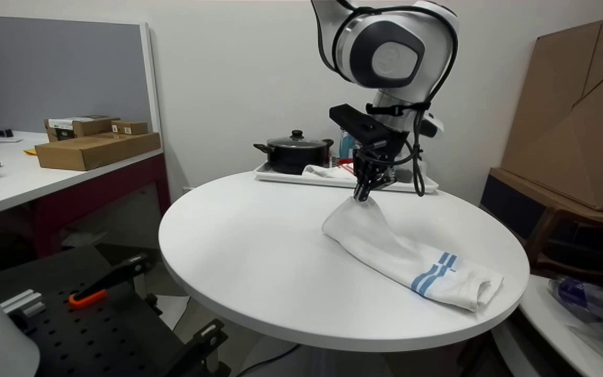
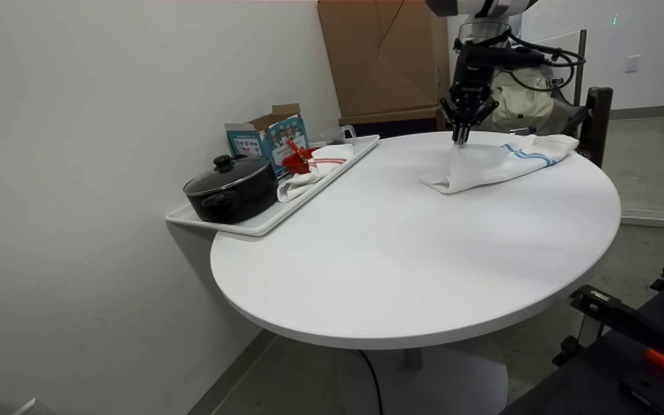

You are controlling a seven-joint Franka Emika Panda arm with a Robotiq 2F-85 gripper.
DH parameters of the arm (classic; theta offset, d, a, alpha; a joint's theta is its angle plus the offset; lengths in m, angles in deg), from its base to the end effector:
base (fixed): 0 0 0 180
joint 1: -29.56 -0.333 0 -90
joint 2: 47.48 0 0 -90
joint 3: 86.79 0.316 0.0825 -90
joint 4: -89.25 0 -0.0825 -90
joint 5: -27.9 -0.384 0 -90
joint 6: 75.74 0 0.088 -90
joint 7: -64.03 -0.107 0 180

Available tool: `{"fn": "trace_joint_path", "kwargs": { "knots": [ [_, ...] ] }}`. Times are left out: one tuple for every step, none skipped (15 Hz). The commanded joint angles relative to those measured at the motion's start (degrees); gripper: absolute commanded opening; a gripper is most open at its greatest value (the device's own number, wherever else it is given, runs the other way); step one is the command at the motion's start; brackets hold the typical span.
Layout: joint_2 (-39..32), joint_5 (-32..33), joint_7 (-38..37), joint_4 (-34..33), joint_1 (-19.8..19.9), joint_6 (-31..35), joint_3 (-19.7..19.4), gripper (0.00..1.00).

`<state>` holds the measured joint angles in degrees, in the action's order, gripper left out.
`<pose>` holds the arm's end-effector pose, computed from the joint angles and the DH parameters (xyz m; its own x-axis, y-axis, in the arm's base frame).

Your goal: Fold the cloth on the table

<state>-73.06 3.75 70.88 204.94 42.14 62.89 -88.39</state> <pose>0.5811 -0.1445 0.2239 0.9022 -0.4280 -0.0535 -0.4269 -0.8681 -0.2532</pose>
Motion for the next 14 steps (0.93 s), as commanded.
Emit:
{"fn": "trace_joint_path", "kwargs": {
  "knots": [
    [-6.1, 1.9, -4.3, -6.2, -3.4, 5.9, 0.6, 0.32],
    [-7.5, 2.5, -5.1, -8.1, -4.0, 7.0, 0.7, 0.36],
    [-8.6, 3.2, -5.8, -9.1, -4.8, 8.4, 0.9, 0.44],
    [-9.5, 4.5, -6.4, -9.7, -5.9, 9.9, 0.7, 0.5],
    [-10.3, 5.7, -7.0, -10.4, -6.7, 10.9, 0.7, 0.56],
    [-11.2, 6.6, -7.2, -11.4, -7.0, 11.5, 0.8, 0.65],
    [-11.8, 7.3, -7.3, -12.0, -7.4, 12.2, 0.9, 0.71],
    [-12.5, 7.7, -7.4, -12.7, -7.5, 12.8, 1.2, 0.79],
    [-13.0, 7.6, -7.1, -13.3, -7.2, 13.2, 1.7, 0.86],
    [-13.5, 6.6, -6.7, -13.9, -6.5, 13.0, 2.8, 0.94],
    [-13.9, 5.5, -6.3, -14.4, -5.7, 12.4, 3.9, 0.98],
    [-14.2, 4.5, -6.2, -14.9, -5.0, 11.9, 5.0, 1.0],
    [-10.0, 3.1, -5.7, -11.0, -3.8, 11.1, 6.2, 1.0],
    [-8.0, 1.2, -4.5, -7.3, -2.3, 11.9, 7.6, 1.0]
  ]
}}
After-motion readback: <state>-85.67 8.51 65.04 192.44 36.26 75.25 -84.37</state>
